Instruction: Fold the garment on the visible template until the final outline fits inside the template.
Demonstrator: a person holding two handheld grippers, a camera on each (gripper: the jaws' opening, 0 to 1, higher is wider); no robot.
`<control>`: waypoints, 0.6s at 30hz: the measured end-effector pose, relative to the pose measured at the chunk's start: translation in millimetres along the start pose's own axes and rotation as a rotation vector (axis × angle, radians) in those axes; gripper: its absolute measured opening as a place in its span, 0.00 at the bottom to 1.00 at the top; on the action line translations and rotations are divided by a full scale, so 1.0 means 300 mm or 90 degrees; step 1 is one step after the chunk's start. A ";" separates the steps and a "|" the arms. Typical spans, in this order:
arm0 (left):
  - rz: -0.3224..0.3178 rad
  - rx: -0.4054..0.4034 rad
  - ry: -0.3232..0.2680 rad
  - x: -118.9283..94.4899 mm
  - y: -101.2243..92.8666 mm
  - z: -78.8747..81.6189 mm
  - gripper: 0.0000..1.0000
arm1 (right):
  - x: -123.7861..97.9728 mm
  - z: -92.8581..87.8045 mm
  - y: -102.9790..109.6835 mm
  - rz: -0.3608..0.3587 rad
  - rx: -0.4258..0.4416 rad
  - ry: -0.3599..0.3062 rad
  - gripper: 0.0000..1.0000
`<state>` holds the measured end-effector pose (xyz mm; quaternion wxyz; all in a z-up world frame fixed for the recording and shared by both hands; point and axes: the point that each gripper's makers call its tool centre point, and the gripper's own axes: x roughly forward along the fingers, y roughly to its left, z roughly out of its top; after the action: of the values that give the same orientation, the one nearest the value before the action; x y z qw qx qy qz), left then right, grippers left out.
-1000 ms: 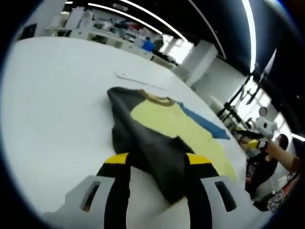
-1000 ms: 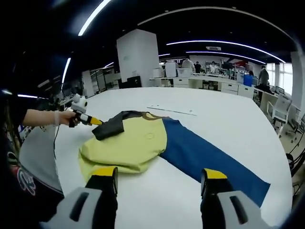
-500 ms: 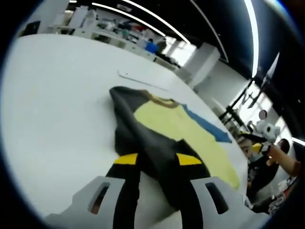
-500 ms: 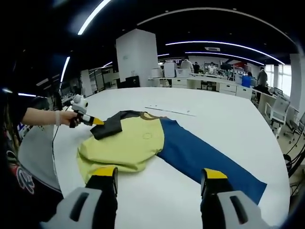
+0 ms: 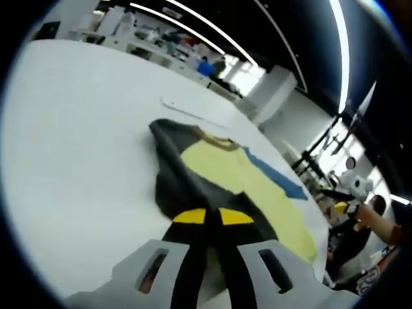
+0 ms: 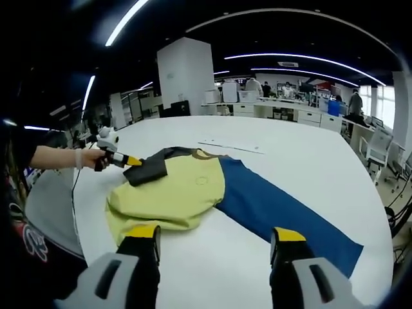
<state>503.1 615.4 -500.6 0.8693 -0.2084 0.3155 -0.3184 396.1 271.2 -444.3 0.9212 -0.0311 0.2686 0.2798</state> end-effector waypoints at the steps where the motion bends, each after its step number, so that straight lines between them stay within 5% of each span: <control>1: 0.000 -0.001 -0.005 -0.005 0.002 0.007 0.02 | 0.000 0.001 0.001 0.001 0.001 0.000 0.68; 18: -0.032 -0.001 -0.036 -0.038 -0.031 0.055 0.00 | 0.001 0.011 0.011 0.003 0.001 -0.002 0.67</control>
<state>503.6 619.2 -478.6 0.8694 -0.2255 0.2859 -0.3340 396.0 274.7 -441.4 0.9210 -0.0298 0.2675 0.2815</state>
